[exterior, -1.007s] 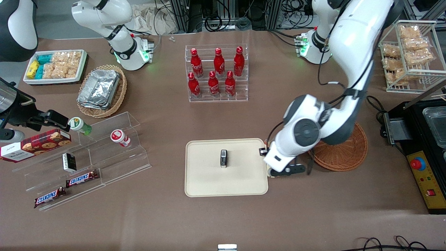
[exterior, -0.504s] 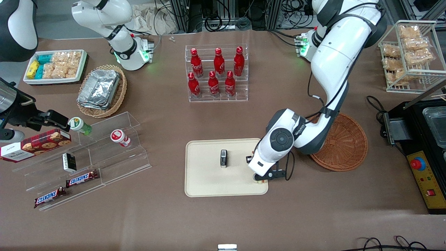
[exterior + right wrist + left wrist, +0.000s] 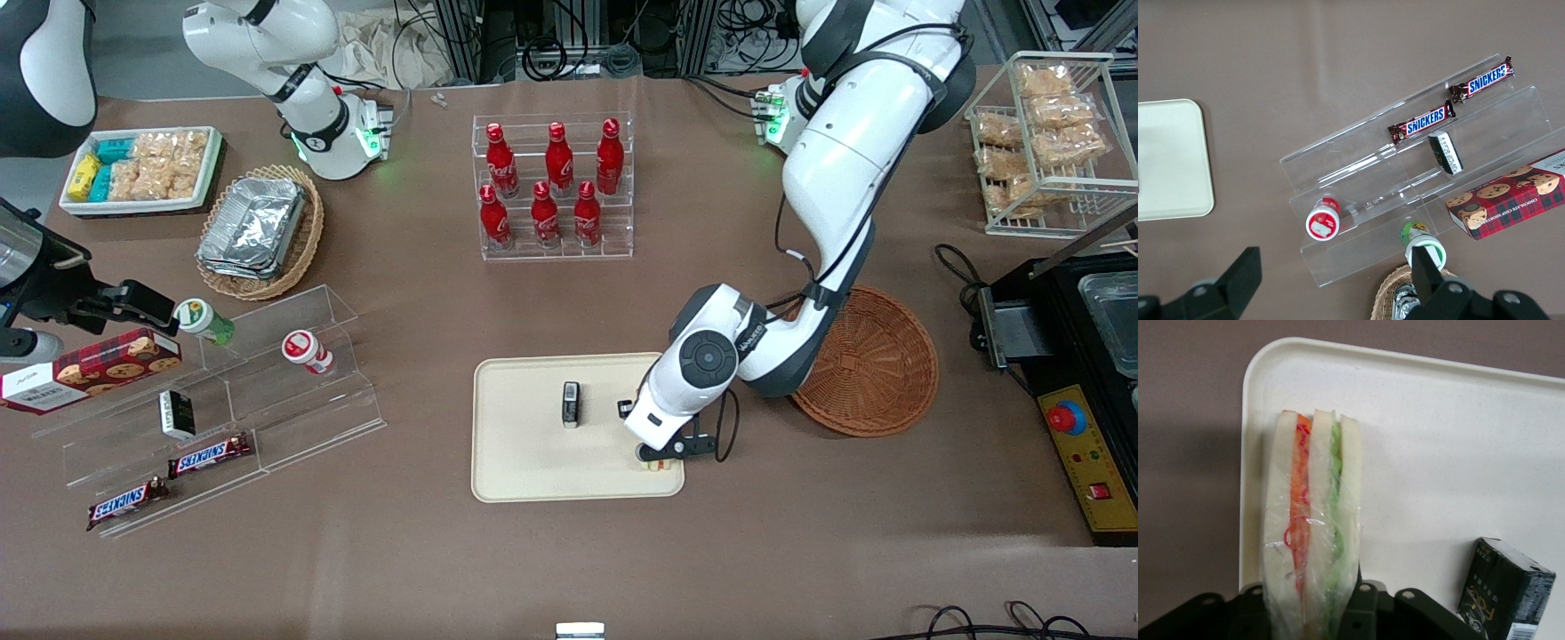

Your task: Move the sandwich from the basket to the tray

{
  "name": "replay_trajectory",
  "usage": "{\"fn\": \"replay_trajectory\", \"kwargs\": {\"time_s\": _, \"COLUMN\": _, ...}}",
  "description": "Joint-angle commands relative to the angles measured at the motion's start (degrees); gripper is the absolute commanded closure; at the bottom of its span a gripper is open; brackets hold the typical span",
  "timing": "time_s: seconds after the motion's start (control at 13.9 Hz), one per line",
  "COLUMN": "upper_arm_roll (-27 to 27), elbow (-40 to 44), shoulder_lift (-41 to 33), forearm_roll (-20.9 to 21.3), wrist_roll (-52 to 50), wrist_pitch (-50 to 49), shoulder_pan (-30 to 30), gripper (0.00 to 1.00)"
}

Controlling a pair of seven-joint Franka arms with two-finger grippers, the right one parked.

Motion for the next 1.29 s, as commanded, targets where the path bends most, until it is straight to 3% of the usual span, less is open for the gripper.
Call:
{"fn": "replay_trajectory", "kwargs": {"time_s": 0.0, "upper_arm_roll": 0.3, "elbow": 2.1, "shoulder_lift": 0.8, "forearm_roll": 2.3, "wrist_roll": -1.5, "wrist_pitch": 0.0, "shoulder_pan": -0.7, "gripper": 0.0}}
{"fn": "replay_trajectory", "kwargs": {"time_s": 0.14, "upper_arm_roll": 0.4, "elbow": 2.1, "shoulder_lift": -0.1, "forearm_roll": 5.4, "wrist_roll": -1.6, "wrist_pitch": -0.2, "shoulder_pan": -0.4, "gripper": 0.0}}
{"fn": "replay_trajectory", "kwargs": {"time_s": 0.36, "upper_arm_roll": 0.4, "elbow": 2.1, "shoulder_lift": -3.3, "forearm_roll": 5.5, "wrist_roll": -2.1, "wrist_pitch": -1.8, "shoulder_pan": 0.7, "gripper": 0.0}}
{"fn": "replay_trajectory", "kwargs": {"time_s": 0.65, "upper_arm_roll": 0.4, "elbow": 1.7, "shoulder_lift": -18.4, "forearm_roll": 5.9, "wrist_roll": -3.7, "wrist_pitch": -23.1, "shoulder_pan": 5.4, "gripper": 0.0}}
{"fn": "replay_trajectory", "kwargs": {"time_s": 0.79, "upper_arm_roll": -0.2, "elbow": 1.2, "shoulder_lift": -26.8, "forearm_roll": 4.0, "wrist_roll": -1.7, "wrist_pitch": -30.8, "shoulder_pan": 13.5, "gripper": 0.0}}
{"fn": "replay_trajectory", "kwargs": {"time_s": 1.01, "upper_arm_roll": -0.9, "elbow": -0.7, "shoulder_lift": -31.5, "forearm_roll": -0.1, "wrist_roll": 3.1, "wrist_pitch": -31.3, "shoulder_pan": 18.1, "gripper": 0.01}}
{"fn": "replay_trajectory", "kwargs": {"time_s": 1.22, "upper_arm_roll": 7.4, "elbow": -9.6, "shoulder_lift": -37.8, "forearm_roll": -8.2, "wrist_roll": 11.8, "wrist_pitch": -23.5, "shoulder_pan": 19.0, "gripper": 0.02}}
